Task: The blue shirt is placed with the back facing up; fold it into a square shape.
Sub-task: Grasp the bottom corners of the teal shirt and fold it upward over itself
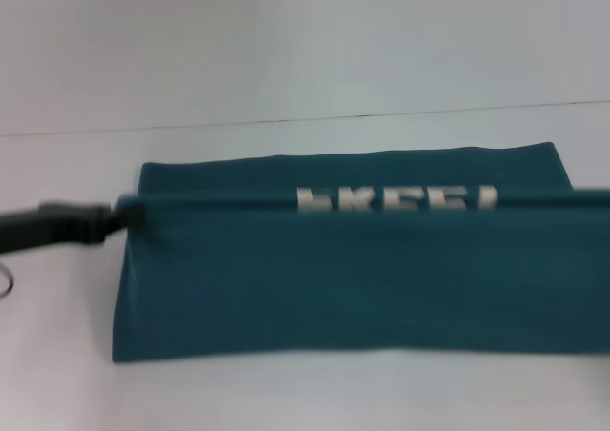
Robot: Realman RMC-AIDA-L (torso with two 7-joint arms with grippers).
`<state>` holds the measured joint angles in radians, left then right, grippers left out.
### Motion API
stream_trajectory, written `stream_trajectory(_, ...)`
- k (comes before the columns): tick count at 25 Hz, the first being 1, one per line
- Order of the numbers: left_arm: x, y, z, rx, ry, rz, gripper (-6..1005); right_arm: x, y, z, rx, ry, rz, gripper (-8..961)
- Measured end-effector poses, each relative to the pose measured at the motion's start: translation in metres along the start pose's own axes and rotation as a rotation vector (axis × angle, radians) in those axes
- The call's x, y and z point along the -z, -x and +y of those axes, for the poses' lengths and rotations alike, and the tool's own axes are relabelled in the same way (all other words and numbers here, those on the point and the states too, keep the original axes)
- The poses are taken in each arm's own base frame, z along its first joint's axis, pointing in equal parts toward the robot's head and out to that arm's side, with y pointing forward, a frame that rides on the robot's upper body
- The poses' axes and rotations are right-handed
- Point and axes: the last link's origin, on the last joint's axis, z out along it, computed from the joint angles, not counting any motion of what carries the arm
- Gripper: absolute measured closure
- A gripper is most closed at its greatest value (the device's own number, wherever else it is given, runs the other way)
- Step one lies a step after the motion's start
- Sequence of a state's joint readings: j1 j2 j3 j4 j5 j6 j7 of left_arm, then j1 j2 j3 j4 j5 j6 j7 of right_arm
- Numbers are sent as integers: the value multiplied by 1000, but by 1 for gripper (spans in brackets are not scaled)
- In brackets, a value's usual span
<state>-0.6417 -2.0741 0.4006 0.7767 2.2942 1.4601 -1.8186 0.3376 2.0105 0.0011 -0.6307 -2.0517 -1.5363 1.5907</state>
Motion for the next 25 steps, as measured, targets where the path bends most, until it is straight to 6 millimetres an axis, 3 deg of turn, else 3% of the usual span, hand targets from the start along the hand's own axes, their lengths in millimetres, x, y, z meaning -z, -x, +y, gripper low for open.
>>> stream_trajectory(7,-37,-27,-24,-5,-219,68,963,-75,13,1,73,-73,0,893)
stream_trajectory(12,-55,-37,-31,-39,-324,92,963,-111,15,5,126,-127,13,894)
stream_trajectory(19,-69,-49,-28,-105,-380,106,941,-138,15,12,161,-167,33,895)
stream_trajectory(25,-74,-55,-27,-119,-395,111,915,-139,16,11,148,-180,3,896)
